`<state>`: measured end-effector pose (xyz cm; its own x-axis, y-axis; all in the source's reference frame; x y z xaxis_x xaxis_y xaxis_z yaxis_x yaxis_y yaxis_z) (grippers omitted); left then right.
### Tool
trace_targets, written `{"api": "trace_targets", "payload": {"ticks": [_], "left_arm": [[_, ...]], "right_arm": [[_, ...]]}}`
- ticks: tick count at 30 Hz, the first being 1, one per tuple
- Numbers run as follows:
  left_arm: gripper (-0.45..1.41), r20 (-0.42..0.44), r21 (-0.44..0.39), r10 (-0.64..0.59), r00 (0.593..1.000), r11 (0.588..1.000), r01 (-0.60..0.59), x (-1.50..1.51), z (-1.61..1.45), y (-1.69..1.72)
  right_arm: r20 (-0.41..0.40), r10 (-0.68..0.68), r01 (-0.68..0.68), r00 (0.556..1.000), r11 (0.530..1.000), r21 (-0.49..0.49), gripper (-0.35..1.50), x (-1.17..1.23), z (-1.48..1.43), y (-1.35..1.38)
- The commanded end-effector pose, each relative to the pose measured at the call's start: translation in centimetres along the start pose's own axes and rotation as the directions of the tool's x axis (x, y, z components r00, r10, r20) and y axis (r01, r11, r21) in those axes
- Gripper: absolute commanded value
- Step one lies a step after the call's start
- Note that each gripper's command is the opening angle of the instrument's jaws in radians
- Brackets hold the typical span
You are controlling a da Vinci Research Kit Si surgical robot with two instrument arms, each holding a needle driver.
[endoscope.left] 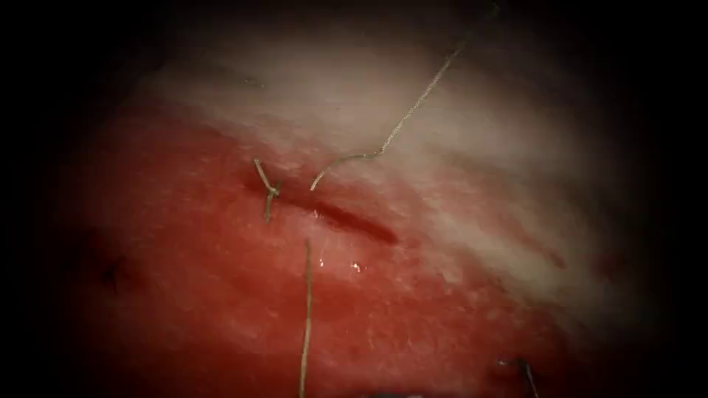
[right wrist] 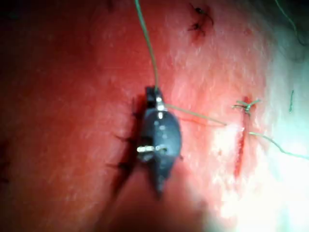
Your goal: Wound Closure
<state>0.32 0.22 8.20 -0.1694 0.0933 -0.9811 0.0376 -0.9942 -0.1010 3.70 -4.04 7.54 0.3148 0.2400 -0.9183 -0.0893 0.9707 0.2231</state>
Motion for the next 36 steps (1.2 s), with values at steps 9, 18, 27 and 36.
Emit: {"api": "trace_targets", "payload": {"ticks": [9,18,27,36], "left_arm": [[-0.45,0.009,-0.007,-0.022,1.0,1.0,0.023,-0.32,0.2,-0.07],[-0.45,0.011,-0.007,-0.042,0.999,0.999,0.043,-0.51,0.24,-0.14],[-0.45,0.016,-0.005,-0.063,0.998,0.998,0.063,-0.74,0.34,-0.17],[-0.45,0.015,-0.007,-0.078,0.997,0.997,0.078,-0.96,0.39,-0.24]], "right_arm": [[0.013,-0.042,0.043,0.999,0.993,-0.112,1.16,-0.48,0.25,0.69],[0.006,-0.07,0.07,0.998,0.988,-0.138,1.09,-0.84,0.45,1.23],[-0.011,-0.036,0.034,0.999,0.992,-0.117,0.05,-0.94,0.6,1.32],[0.032,0.032,-0.03,0.999,0.998,-0.055,-0.35,-0.86,0.35,1.09]]}}
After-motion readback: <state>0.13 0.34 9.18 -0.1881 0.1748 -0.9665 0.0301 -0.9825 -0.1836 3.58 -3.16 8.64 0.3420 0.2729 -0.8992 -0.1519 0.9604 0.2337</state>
